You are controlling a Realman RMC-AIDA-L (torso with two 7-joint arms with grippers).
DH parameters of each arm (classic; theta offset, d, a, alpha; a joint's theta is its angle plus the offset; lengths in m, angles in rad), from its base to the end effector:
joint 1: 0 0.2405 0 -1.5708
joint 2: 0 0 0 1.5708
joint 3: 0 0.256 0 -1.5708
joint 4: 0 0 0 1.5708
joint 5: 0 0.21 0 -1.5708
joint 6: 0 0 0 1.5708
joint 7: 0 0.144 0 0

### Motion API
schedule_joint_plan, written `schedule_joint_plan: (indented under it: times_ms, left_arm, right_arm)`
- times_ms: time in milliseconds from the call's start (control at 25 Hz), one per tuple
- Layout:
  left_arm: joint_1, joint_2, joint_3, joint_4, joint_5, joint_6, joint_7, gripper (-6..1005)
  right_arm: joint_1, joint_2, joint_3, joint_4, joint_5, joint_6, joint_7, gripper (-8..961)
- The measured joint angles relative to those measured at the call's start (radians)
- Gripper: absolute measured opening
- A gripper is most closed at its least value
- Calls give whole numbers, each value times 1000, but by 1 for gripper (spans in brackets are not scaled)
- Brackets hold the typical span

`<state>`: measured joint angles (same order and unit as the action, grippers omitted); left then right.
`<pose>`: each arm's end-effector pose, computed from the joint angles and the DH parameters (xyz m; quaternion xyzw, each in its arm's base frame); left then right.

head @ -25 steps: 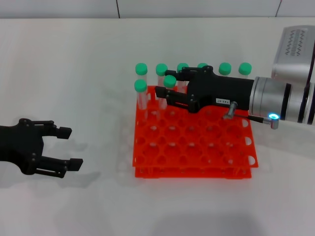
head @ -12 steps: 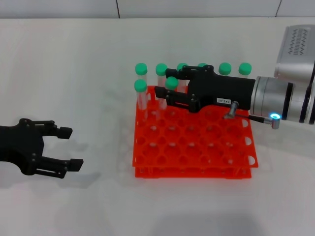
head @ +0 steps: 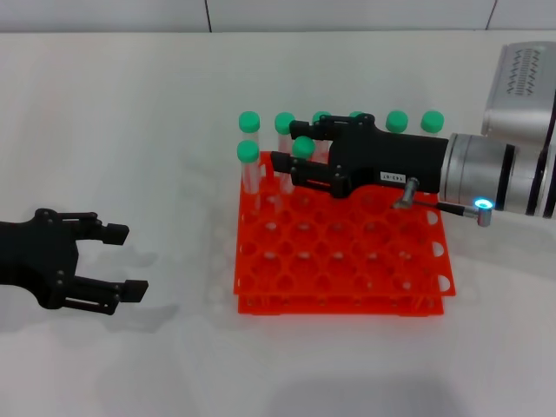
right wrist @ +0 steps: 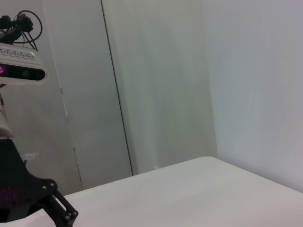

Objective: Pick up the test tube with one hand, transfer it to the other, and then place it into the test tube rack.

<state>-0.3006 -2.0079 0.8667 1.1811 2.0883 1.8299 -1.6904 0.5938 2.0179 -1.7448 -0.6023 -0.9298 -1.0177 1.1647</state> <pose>-0.2779 0.2750 0.0724 -0.9673 -0.2238 -0.0889 0.0792 0.1748 0.3616 -0.0759 -0.9337 0.1354 0.2934 0.1544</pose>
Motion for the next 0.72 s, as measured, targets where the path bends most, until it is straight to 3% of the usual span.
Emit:
schedule_joint_plan:
  times_ms: [720]
  left_arm:
    - [-2,0,-1,0,-1,-4,6,888]
  right_arm:
    - [-22,-4,-5,-56,-9,3,3,532]
